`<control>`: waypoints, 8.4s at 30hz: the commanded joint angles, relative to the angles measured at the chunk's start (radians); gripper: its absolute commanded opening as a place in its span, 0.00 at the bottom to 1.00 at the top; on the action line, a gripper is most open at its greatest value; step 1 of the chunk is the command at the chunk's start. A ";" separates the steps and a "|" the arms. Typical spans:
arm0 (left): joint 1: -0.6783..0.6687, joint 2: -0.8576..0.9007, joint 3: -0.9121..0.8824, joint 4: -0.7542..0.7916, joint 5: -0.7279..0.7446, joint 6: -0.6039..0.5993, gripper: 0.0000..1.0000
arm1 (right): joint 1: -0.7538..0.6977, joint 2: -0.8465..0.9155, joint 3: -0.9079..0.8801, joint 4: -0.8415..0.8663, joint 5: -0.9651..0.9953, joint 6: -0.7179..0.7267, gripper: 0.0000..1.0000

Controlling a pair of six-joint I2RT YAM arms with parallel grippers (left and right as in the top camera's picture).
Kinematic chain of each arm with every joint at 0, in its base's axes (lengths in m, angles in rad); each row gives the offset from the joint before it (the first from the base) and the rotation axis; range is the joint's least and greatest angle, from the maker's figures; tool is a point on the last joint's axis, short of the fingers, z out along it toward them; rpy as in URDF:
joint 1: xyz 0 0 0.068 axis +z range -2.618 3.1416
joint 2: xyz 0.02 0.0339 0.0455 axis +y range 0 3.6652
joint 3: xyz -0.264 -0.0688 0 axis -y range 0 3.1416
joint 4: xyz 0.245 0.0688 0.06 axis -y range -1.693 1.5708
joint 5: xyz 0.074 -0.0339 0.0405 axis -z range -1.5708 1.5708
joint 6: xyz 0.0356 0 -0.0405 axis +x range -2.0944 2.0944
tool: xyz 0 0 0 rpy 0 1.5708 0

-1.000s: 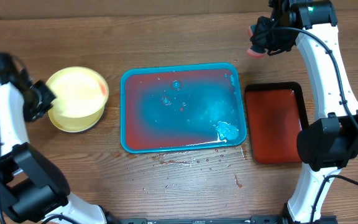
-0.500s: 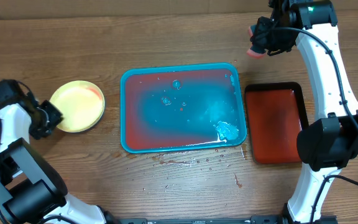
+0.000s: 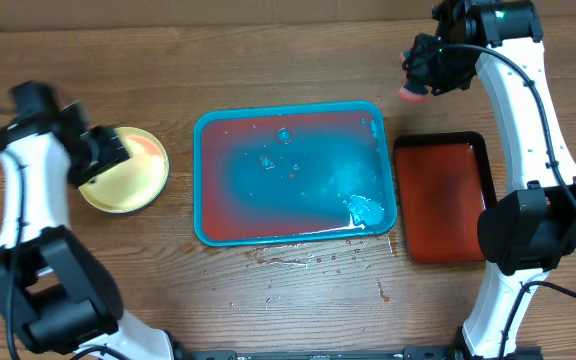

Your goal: Clean dirty plates on tray and stack at the side

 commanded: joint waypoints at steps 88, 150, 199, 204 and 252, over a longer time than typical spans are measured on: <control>-0.282 -0.282 0.022 0.048 -0.117 0.091 1.00 | -0.001 -0.296 -0.175 0.229 0.006 -0.130 1.00; -0.282 -0.282 0.022 0.048 -0.117 0.091 1.00 | -0.053 -1.183 -1.439 1.370 0.186 -0.108 1.00; -0.280 -0.282 0.022 0.048 -0.117 0.091 1.00 | -0.080 -2.104 -2.179 1.272 0.261 -0.097 1.00; -0.280 -0.282 0.022 0.048 -0.117 0.091 1.00 | -0.080 -2.104 -2.179 1.272 0.261 -0.097 1.00; -0.276 -1.100 -0.876 0.871 -0.299 0.169 1.00 | -0.080 -2.104 -2.179 1.272 0.261 -0.097 1.00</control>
